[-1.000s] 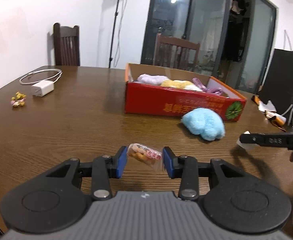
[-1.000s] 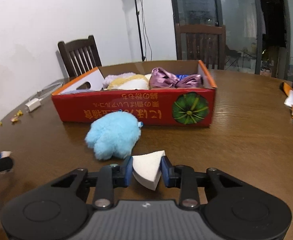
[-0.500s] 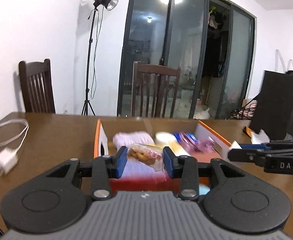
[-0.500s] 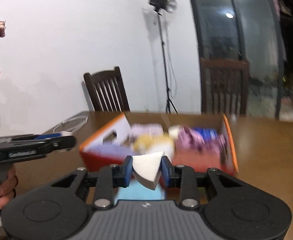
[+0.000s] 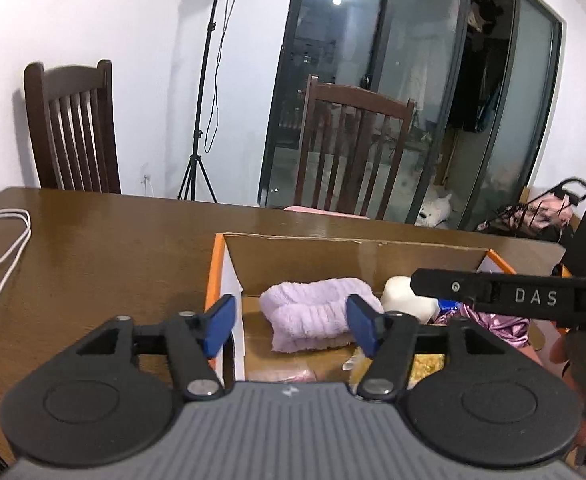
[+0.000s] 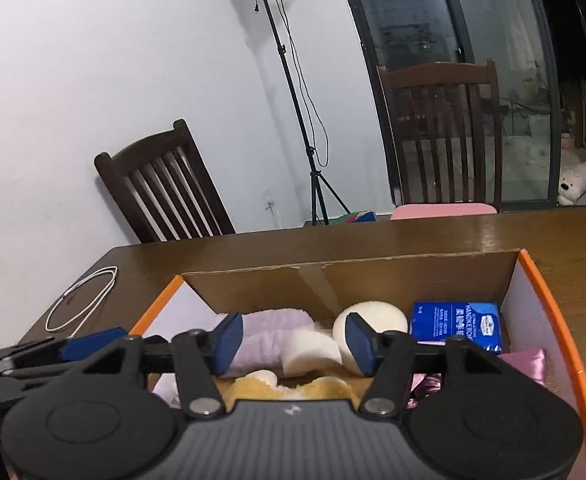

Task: Organize soft objects
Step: 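Carry the wedge and packet into the box and open both tools, then withdraw both tools from the box and reach to the light-blue plush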

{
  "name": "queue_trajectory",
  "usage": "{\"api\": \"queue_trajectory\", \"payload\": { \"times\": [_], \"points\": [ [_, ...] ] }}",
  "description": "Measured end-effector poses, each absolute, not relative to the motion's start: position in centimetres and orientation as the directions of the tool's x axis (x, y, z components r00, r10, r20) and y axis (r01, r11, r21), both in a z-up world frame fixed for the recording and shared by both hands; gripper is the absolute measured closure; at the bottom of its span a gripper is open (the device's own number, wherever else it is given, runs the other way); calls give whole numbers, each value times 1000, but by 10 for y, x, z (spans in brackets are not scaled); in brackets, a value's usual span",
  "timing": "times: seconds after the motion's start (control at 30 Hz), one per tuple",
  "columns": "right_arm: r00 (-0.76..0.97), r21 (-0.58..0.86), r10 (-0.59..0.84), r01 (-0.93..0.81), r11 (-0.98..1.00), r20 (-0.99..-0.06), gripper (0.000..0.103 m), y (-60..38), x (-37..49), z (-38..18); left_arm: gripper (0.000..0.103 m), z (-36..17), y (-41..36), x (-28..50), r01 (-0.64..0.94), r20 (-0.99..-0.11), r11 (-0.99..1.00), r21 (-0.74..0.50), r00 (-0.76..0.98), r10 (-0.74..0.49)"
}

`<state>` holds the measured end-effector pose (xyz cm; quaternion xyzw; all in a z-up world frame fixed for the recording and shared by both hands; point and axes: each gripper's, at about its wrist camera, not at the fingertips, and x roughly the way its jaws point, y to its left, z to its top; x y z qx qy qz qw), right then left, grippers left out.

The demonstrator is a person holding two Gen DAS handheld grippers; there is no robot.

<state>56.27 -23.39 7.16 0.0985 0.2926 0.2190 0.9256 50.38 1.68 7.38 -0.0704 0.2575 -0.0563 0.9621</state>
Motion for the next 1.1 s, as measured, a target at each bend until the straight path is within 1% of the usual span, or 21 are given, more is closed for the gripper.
{"api": "queue_trajectory", "payload": {
  "times": [0.13, 0.27, 0.4, 0.53, 0.6, 0.63, 0.7, 0.8, 0.87, 0.93, 0.97, 1.03, 1.1],
  "points": [
    [739, 301, 448, -337, 892, -503, 43, -238, 562, 66, 31, 75, 27, 497, 70, -460, 983, -171, 876, -142],
    [742, 299, 438, -325, 897, -507, 43, -239, 562, 66, 31, 81, 31, 494, 53, -453, 984, -173, 882, -128],
    [754, 284, 436, -335, 898, -491, 42, -242, 549, 76, 30, 93, 30, 482, 58, -442, 987, -151, 889, -120],
    [773, 251, 427, -347, 904, -470, 41, -255, 522, 90, 27, 105, 30, 454, 90, -416, 986, -141, 898, -141],
    [789, 225, 411, -345, 911, -457, 39, -265, 506, 100, 27, 110, 28, 434, 103, -409, 987, -122, 901, -144],
    [797, 213, 405, -345, 914, -448, 38, -271, 496, 105, 25, 114, 27, 423, 106, -402, 988, -110, 905, -142],
    [814, 200, 396, -343, 918, -425, 31, -282, 474, 116, 22, 120, 24, 395, 119, -378, 989, -86, 915, -143],
    [835, 168, 388, -350, 922, -391, 29, -298, 434, 131, 19, 129, 21, 351, 137, -338, 989, -57, 929, -148],
    [847, 141, 385, -358, 923, -368, 28, -304, 406, 136, 12, 133, 20, 318, 146, -313, 988, -52, 937, -155],
    [856, 113, 386, -371, 922, -343, 21, -310, 374, 137, 5, 133, 18, 288, 147, -286, 988, -45, 946, -154],
    [861, 102, 388, -376, 921, -329, 16, -313, 357, 136, 4, 131, 16, 272, 143, -270, 989, -36, 951, -148],
    [869, 89, 395, -387, 918, -297, 15, -317, 326, 132, 1, 126, 15, 240, 116, -238, 993, -9, 964, -114],
    [873, 66, 399, -397, 915, -280, 14, -321, 294, 123, 0, 120, 14, 209, 83, -210, 997, 6, 974, -80]
  ]
}}
